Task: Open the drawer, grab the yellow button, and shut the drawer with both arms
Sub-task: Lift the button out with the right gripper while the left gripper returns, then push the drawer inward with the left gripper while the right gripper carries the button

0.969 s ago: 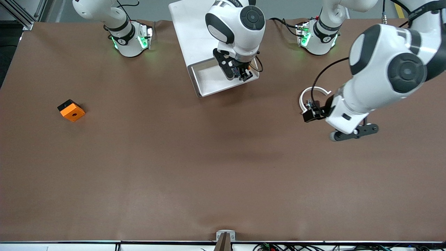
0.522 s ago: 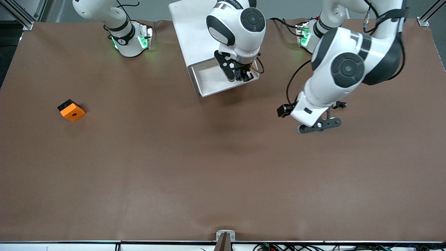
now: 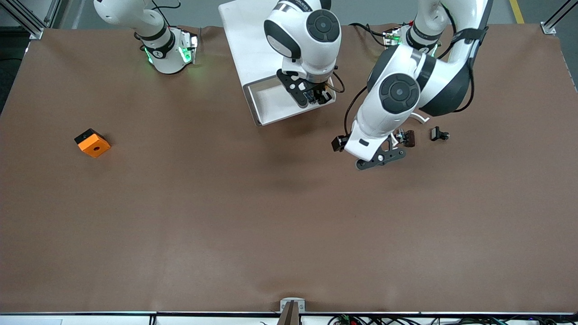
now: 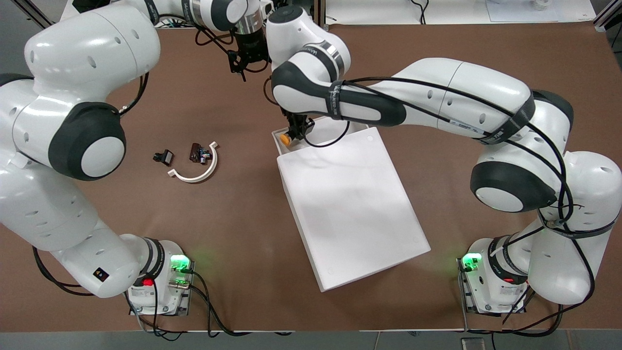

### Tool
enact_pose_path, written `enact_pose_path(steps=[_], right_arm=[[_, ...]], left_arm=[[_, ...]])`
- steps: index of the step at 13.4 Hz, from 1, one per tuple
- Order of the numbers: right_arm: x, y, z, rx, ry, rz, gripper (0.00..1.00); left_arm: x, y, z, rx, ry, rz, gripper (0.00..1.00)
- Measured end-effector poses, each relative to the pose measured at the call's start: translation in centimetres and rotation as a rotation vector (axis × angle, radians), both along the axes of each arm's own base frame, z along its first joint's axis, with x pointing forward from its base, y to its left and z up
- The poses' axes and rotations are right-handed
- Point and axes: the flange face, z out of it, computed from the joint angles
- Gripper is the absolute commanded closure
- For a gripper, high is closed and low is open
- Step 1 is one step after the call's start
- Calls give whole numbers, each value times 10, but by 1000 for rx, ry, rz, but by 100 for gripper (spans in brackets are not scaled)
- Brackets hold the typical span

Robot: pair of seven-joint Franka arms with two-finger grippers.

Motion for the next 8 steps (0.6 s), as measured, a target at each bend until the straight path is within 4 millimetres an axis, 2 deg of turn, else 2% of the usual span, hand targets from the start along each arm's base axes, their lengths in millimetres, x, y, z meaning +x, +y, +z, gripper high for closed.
enact_pose_path(steps=[4,6,8], right_arm=[[12,-25,6,-12,58,230,100],[24,-41,14,5,80,366,100],[48,-68,27,30,91,451,100]], left_arm=[[-13,-11,-42,-28,-45,6,0],[-19,-18,-47,-31,-45,-1,0],[-25,-23,-50,-27,-39,-8,0]])
